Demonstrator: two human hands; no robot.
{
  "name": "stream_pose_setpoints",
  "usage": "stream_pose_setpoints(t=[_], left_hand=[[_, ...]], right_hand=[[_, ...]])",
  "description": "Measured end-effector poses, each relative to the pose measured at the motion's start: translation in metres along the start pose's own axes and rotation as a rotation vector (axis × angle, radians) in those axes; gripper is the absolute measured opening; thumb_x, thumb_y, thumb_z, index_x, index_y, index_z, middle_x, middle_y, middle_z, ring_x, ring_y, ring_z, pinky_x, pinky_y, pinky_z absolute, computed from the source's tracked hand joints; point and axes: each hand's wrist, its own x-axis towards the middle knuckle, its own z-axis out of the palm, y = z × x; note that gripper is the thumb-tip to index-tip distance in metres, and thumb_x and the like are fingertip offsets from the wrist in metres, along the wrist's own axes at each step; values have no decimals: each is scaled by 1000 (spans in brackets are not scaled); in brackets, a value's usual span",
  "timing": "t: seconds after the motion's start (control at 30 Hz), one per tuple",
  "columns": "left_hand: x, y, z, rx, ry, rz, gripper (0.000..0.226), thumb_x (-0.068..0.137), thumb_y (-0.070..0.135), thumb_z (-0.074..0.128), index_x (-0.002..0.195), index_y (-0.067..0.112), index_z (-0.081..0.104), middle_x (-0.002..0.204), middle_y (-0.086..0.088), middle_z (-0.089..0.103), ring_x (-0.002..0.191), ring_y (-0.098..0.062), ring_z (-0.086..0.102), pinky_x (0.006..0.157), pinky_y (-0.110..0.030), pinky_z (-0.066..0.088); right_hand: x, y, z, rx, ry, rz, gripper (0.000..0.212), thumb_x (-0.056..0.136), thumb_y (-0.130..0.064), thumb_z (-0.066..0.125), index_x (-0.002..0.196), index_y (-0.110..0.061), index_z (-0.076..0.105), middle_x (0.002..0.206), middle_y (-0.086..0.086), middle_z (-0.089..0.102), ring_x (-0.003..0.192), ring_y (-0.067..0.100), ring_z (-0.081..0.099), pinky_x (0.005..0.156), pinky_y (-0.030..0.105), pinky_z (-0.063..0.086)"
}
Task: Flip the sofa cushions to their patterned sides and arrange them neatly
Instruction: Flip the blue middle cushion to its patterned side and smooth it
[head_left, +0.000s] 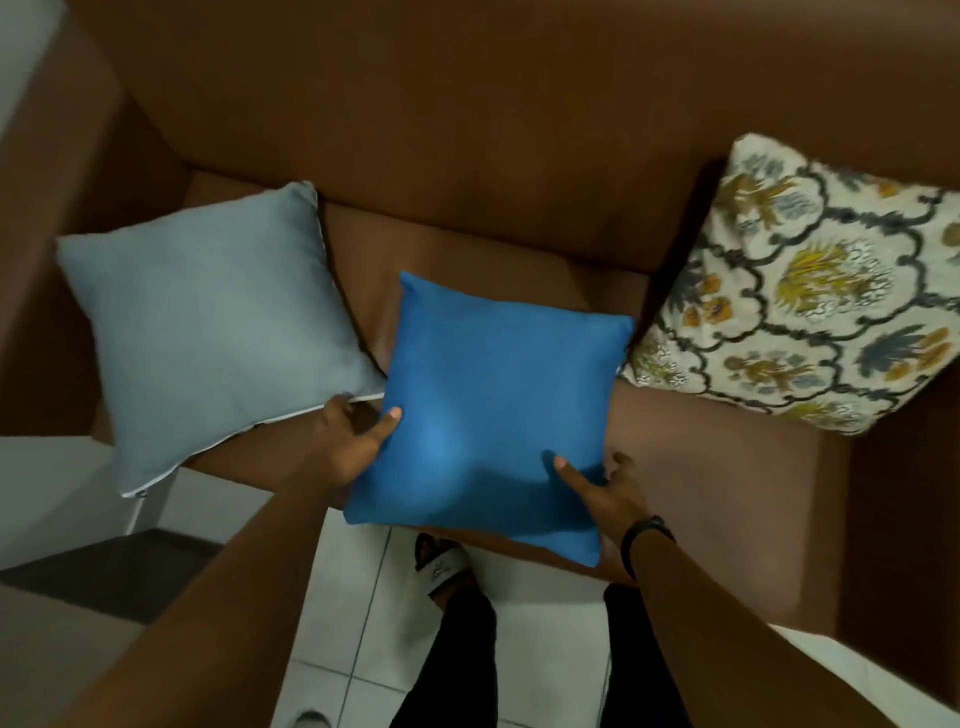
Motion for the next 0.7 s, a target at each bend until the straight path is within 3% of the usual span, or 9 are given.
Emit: stream_pose_setpoints(t=[0.07,0.1,0.17,0.27,0.33,0.43,0.53,0.6,0.7], left_hand=[[13,-22,0,-196,-177,-134,93,42,87,78,111,25,71,106,0,82,89,-15,79,78,-40,60],[19,-29,2,-243,-237,-188,93,41,86,78,112,27,70,100,3,82,84,-13,80,72,-37,59],[28,-36,8,-244,-301,-226,90,50,92,70,119,35,61,107,6,78,96,-19,76,82,-39,56],[33,-37,11,-193,-332,-200,86,55,98,54,122,45,61,114,8,74,107,-20,69,101,-43,49],[25,-29,9,-195,-342,-183,83,62,96,55,122,41,64,112,4,79,105,-22,74,99,-43,55],[7,-7,-5,-207,-224,-65,64,75,84,61,107,30,67,98,0,80,81,-17,78,65,-27,58],[-1,35,-29,-194,-165,48,40,92,59,66,113,24,64,109,-3,75,90,-17,74,72,-30,58],[-2,75,-53,-193,-290,48,43,98,47,64,125,15,67,107,-7,77,88,-20,75,74,-31,60],[-3,143,-105,-170,-525,-112,56,91,51,68,122,4,70,83,-16,78,55,-24,73,42,-29,55]], right_hand=[[9,16,13,-22,20,71,119,52,-69,92,144,-12,42,134,-2,57,114,23,63,98,38,55],[12,20,16,-31,7,92,124,45,-78,90,142,-11,49,133,-1,61,116,26,64,103,45,53],[17,23,20,-34,-33,135,126,35,-88,85,135,-14,62,130,1,69,115,28,67,105,48,53],[14,12,22,-5,-69,160,124,40,-89,82,139,-18,62,132,3,70,118,29,67,108,47,51],[6,0,20,30,-47,153,115,49,-86,80,139,-18,63,130,4,72,117,30,68,108,48,51],[-13,-22,13,7,-47,146,91,66,-81,76,131,-18,68,121,5,76,106,29,73,101,47,56],[-30,-65,-3,31,-63,102,72,75,-63,82,124,-14,64,113,10,79,92,31,79,85,46,64],[-35,-106,-26,61,-92,104,64,79,-53,83,123,-13,60,106,10,81,86,30,80,70,39,65],[-41,-172,-68,41,-238,156,57,94,-53,67,127,-6,67,95,14,78,61,26,74,46,27,57]])
